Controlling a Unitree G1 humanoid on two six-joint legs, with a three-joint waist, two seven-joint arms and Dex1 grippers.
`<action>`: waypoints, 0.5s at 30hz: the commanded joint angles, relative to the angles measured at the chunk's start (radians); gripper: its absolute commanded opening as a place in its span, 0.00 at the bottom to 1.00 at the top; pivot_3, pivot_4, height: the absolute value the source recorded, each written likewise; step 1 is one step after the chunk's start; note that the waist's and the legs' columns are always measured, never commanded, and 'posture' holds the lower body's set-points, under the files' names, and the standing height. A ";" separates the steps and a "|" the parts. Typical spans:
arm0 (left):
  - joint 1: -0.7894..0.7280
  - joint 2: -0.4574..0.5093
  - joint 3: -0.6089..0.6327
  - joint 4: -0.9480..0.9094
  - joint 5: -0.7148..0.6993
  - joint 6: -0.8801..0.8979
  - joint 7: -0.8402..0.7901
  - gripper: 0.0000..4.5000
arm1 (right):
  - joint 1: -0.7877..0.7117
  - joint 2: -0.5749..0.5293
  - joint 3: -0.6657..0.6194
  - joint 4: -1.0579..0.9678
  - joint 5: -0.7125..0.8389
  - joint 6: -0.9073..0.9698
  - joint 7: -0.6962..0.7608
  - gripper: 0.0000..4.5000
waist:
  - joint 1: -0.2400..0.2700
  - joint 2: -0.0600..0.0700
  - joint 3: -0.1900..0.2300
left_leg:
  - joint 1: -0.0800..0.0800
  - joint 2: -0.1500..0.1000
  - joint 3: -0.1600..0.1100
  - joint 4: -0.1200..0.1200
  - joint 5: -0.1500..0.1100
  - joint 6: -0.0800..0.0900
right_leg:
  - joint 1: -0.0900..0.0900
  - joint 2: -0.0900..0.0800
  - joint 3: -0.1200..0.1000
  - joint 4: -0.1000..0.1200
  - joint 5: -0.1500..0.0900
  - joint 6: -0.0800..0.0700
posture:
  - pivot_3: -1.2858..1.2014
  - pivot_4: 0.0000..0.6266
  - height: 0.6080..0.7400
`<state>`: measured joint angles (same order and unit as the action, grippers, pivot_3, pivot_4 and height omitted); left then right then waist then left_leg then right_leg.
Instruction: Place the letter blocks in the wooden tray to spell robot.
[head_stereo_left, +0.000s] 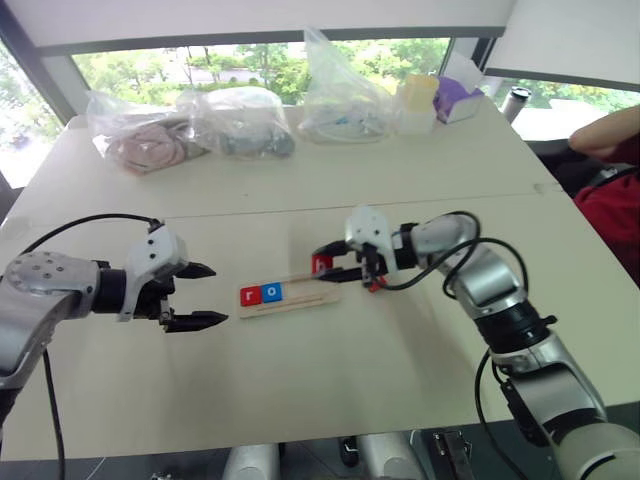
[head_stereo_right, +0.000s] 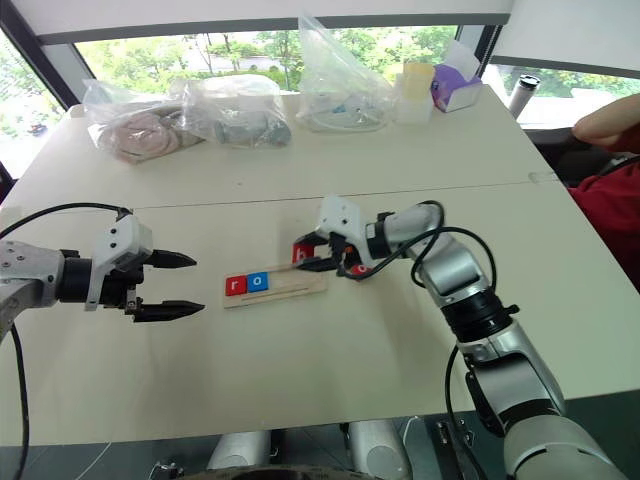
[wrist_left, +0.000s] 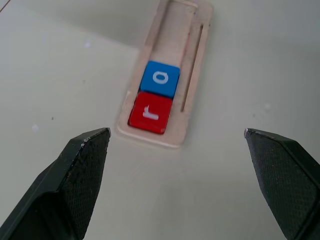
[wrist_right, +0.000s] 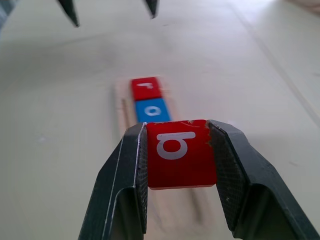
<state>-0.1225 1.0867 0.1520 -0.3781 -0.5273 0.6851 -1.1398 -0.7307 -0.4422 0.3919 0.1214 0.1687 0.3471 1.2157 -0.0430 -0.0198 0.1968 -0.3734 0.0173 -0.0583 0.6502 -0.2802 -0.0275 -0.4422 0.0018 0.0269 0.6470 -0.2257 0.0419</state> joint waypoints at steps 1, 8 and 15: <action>0.024 -0.011 0.058 -0.071 -0.032 0.022 0.036 1.00 | -0.048 0.040 0.046 0.081 -0.039 -0.077 0.037 0.27 | 0.002 0.000 0.000 | 0.000 -0.001 0.000 0.000 0.000 0.000 | 0.000 -0.001 0.000 0.000 0.000 0.000 | 0.52 0.24 1.00; 0.074 -0.057 0.108 -0.154 -0.070 0.074 0.126 1.00 | -0.136 0.147 0.071 0.274 -0.069 -0.161 0.072 0.27 | -0.002 0.000 0.000 | 0.001 -0.001 0.000 0.001 0.000 0.000 | 0.001 -0.001 0.000 0.001 0.002 -0.003 | 0.52 0.24 1.00; 0.105 -0.048 0.132 -0.173 -0.085 0.091 0.140 1.00 | -0.190 0.187 0.062 0.413 -0.114 -0.248 0.098 0.27 | -0.002 0.000 0.000 | 0.001 0.000 -0.001 0.000 0.000 0.000 | 0.000 0.001 0.000 0.002 0.003 -0.004 | 0.52 0.24 1.00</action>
<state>-0.0157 1.0231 0.2509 -0.5259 -0.6013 0.7775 -1.0004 -0.8929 -0.2671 0.4649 0.5366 0.0578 0.1217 1.3016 -0.0448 -0.0199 0.1968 -0.3719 0.0176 -0.0595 0.6502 -0.2800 -0.0279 -0.4420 0.0030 0.0266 0.6492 -0.2230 0.0382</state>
